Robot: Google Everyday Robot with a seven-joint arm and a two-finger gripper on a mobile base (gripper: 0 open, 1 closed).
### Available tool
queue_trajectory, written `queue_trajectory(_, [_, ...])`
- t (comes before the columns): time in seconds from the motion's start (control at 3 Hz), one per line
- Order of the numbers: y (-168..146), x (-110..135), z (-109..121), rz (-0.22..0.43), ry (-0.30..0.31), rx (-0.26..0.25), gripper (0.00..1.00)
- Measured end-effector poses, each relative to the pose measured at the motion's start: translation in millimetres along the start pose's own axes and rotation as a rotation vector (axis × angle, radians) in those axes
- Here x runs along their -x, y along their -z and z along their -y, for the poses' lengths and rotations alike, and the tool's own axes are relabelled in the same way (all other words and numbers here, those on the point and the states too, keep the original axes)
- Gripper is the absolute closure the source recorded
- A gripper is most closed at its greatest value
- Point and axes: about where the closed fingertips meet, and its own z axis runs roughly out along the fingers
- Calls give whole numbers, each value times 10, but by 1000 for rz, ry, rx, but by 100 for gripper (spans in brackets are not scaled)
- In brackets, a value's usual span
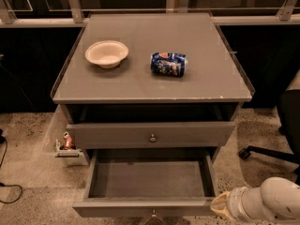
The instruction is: Close middle drawer
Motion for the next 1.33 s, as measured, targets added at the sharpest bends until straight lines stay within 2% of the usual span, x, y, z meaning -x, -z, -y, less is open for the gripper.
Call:
queue_trajectory(0.33, [-24,-3,-43,-1,8,-1,100])
queue_trajectory(0.67, [-262,-24,-72,2,7,-2,100])
queue_trajectory(1.33, [-605,86,-96,45,33,3,100])
